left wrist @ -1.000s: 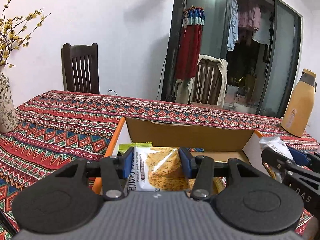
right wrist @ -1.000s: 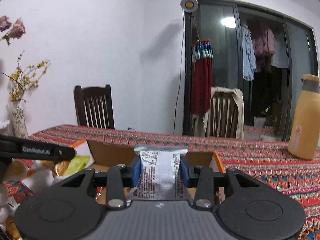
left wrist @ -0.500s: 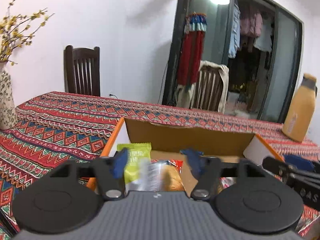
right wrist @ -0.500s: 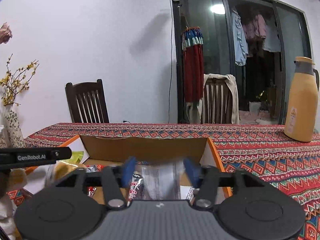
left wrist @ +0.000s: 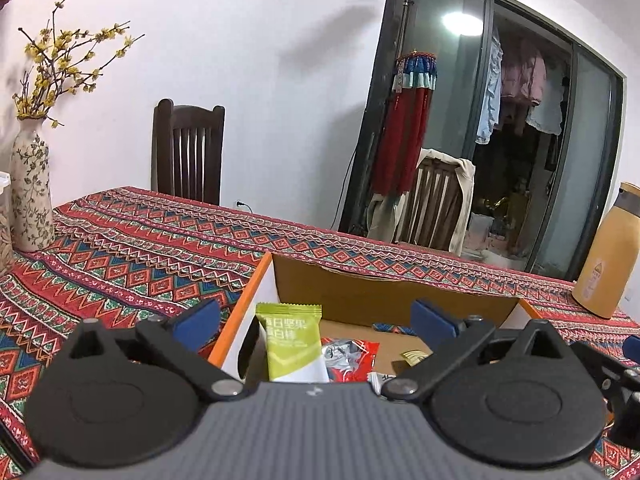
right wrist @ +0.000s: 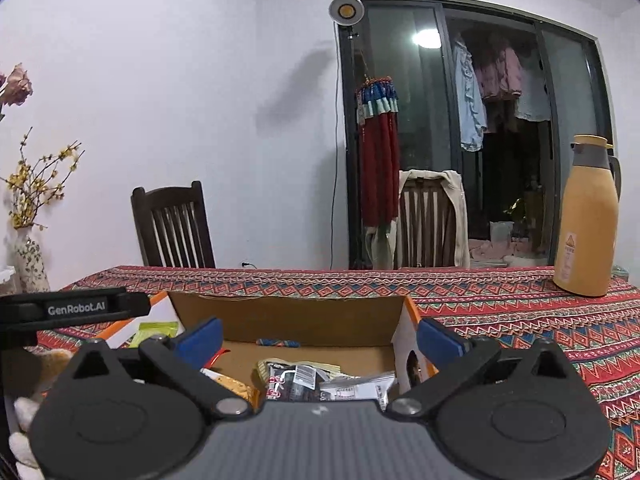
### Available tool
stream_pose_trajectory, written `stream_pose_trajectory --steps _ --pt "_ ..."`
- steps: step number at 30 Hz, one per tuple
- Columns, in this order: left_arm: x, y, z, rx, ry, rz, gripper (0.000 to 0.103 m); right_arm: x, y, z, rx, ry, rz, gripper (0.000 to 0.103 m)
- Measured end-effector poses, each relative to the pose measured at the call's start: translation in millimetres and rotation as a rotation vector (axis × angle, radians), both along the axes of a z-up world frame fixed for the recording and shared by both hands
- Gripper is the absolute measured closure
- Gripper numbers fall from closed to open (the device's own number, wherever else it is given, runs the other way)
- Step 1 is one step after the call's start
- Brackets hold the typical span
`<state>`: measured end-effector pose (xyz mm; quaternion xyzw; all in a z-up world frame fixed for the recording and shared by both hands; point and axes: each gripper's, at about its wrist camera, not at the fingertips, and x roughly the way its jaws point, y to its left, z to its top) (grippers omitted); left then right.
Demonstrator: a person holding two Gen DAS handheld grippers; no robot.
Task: Organize snacks
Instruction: 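Move both grippers back to the remaining snack packets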
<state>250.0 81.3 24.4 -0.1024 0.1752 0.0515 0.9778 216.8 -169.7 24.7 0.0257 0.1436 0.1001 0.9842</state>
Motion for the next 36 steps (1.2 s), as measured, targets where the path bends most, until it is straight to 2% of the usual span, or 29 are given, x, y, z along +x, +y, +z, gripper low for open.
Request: stream_pose_trajectory --steps 11,19,24,27,36 --pt "-4 -1 1 -0.001 -0.003 0.005 0.000 -5 -1 0 -0.006 0.007 -0.021 0.000" --pt "-19 -5 19 0.007 -0.025 0.033 0.000 -16 -6 7 0.014 -0.023 -0.020 0.000" --pt "-34 -6 25 -0.001 -0.021 0.043 0.000 -26 -8 13 0.023 -0.059 -0.008 0.000" --pt "-44 -4 28 -0.009 -0.015 0.049 0.000 -39 -9 20 0.022 -0.113 0.003 0.000" --pt "-81 5 30 0.010 -0.012 0.061 0.000 -77 -3 38 -0.028 -0.188 0.029 0.000"
